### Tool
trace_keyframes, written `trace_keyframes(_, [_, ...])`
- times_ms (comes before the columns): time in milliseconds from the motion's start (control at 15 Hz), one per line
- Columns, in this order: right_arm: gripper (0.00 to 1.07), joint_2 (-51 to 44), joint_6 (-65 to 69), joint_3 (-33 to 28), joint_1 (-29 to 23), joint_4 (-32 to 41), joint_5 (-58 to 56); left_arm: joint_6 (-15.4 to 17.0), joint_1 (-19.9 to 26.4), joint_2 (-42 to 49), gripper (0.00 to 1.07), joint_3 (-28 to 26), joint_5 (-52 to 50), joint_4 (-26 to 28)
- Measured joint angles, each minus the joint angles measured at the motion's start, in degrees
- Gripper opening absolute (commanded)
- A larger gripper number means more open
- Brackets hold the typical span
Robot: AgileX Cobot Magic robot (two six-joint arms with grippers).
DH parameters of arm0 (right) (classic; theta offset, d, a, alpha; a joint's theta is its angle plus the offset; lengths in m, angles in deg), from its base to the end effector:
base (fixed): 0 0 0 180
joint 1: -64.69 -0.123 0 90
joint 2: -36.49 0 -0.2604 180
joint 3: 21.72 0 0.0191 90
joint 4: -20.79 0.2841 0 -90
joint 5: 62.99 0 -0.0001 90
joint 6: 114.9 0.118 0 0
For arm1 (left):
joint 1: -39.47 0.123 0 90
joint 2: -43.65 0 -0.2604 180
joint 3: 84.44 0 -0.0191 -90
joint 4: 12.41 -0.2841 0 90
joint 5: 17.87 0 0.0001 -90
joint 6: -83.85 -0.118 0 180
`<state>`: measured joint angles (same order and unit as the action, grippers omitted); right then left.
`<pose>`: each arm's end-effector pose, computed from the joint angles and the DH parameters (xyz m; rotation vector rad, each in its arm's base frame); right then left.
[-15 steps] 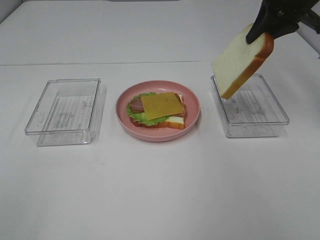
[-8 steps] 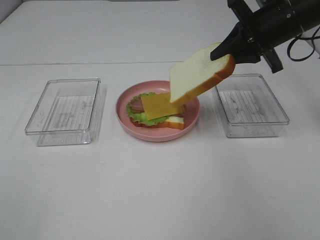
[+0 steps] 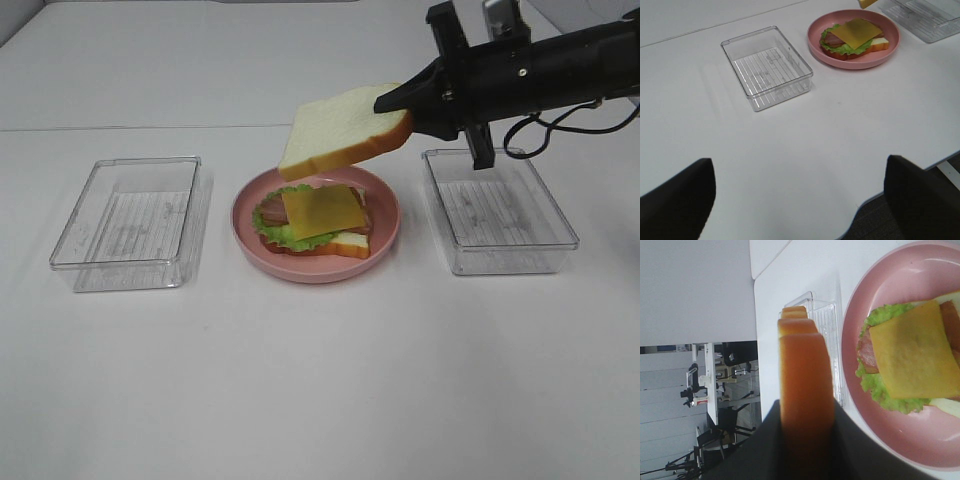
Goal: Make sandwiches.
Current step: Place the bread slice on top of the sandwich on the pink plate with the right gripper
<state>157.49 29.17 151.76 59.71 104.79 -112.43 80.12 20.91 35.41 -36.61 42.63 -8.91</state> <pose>0.4168 0.1259 0.1342 0.3870 2.4125 1.4178 0.0670 -0.0291 0.2820 0.3973 2.0021 -0.2354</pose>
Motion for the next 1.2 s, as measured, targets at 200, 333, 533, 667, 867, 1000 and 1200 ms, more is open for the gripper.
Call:
trace_keyframes(200, [0.00,5.04,-1.78,0.00,-6.07,6.70,6.30,0.00,0.00,0.00,0.87,0.00,0.00,0.00])
trace_keyframes(333, [0.00,8.54,-3.44,0.00,-8.14,11.75,9.11,0.00,0.00,0.00,0.87,0.00,0.00,0.00])
trace_keyframes(533, [0.00,11.80,-4.87,0.00,-8.37,14.67,10.49,0.00,0.00,0.00,0.87,0.00,0.00,0.00])
trace_keyframes(667, [0.00,12.49,-4.93,0.00,-8.37,14.78,12.38,0.00,0.00,0.00,0.87,0.00,0.00,0.00])
trace_keyframes(867, [0.01,12.49,-6.65,0.00,-8.37,14.27,13.18,0.00,0.00,0.00,0.87,0.00,0.00,0.00])
trace_keyframes(1000, [0.18,12.49,-7.05,0.00,-8.37,13.75,13.29,0.00,0.00,0.00,0.87,0.00,0.00,0.00])
trace_keyframes(1200, [0.68,12.49,-7.79,0.00,-8.37,12.38,13.58,0.00,0.00,0.00,0.87,0.00,0.00,0.00])
